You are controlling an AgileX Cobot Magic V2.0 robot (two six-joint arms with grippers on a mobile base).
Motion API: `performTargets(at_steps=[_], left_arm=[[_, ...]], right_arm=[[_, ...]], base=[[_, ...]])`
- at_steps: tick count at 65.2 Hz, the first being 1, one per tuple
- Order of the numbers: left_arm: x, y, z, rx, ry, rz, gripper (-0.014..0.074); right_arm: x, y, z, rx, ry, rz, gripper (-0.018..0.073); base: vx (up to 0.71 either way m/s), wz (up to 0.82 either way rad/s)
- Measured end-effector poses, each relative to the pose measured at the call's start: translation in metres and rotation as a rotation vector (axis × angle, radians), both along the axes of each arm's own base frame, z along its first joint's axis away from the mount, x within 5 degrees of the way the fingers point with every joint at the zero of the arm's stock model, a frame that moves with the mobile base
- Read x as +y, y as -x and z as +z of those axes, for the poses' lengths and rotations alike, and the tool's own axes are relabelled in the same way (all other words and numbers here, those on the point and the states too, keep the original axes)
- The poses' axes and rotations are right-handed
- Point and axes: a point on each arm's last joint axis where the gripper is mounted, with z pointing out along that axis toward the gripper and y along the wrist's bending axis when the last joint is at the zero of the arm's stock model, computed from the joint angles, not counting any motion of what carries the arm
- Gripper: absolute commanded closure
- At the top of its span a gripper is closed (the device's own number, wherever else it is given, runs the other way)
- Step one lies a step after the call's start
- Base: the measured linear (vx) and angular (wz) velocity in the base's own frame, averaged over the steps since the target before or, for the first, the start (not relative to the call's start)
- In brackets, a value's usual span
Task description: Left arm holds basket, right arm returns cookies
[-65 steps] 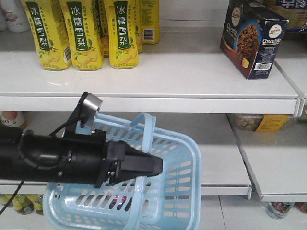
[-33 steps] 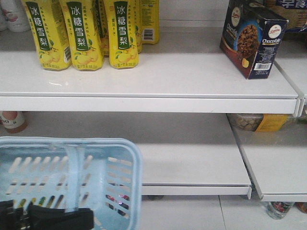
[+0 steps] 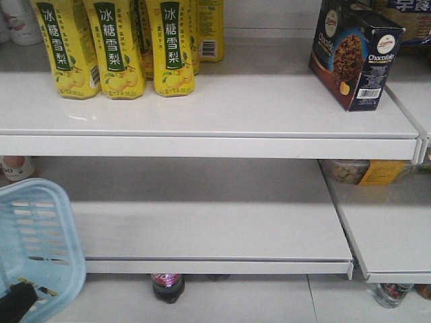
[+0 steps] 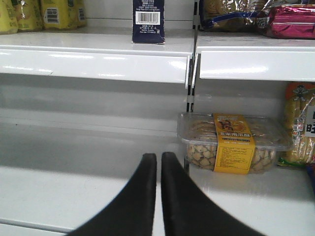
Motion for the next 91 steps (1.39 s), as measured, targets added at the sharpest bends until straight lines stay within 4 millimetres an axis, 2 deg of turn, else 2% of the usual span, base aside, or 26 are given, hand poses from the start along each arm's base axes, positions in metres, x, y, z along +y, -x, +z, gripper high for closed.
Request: performTargets(at_steps=[21,40,91], left_arm=[[0.025,0.006,-0.031,-0.133,-0.205,0.270,0.0602],[0.031,0.009,-0.032,-0.191,-0.303,0.324,0.0602],[0.031,0.009,-0.030,-0.209,-0.305,0.337,0.0602]], right_arm=[[0.000,0.000,0.000,0.000,0.000,0.000,0.0570],[0.000,0.000,0.000,-0.001,0.000,0.000,0.0570],[0.000,0.000,0.000,-0.001,0.000,0.000,0.0570]], base=[[0.00,0.00],[0.00,0.00],[0.00,0.00]])
